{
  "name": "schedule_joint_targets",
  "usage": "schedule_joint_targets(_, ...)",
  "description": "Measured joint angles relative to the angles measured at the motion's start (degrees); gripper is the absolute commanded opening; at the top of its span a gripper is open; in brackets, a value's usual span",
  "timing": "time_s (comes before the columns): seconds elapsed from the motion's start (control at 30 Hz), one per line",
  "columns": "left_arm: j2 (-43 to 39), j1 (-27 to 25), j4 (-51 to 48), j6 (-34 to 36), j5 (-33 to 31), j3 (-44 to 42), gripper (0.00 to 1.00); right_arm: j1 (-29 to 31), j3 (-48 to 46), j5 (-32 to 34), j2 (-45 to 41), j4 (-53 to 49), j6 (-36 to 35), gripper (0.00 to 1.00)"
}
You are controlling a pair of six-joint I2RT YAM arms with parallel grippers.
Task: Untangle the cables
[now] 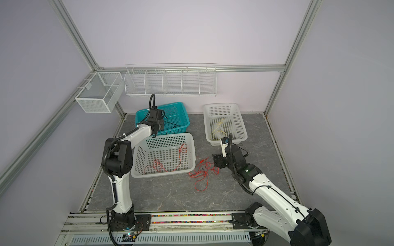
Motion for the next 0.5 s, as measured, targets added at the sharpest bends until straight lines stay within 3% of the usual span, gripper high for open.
schedule_joint_targets(0.13, 0.24, 0.0, -0.09, 0.42, -0.74, 0.0, 0.37, 0.35, 0.92, 0.0, 1.27, 0.0, 0.11, 0.88)
schedule_joint_targets(0.23, 0.22, 0.0, 0.26, 0.35, -1.14, -0.02, 0.49, 0.61, 1.75, 0.02, 2.16, -0.02, 0.15, 0.88)
schedule_joint_targets(0.5, -3.06, -0.11, 0.57, -0.02, -0.11, -2.29, 0.62, 0.72, 2.82, 0.31, 5.14, -0.57, 1.01, 0.88)
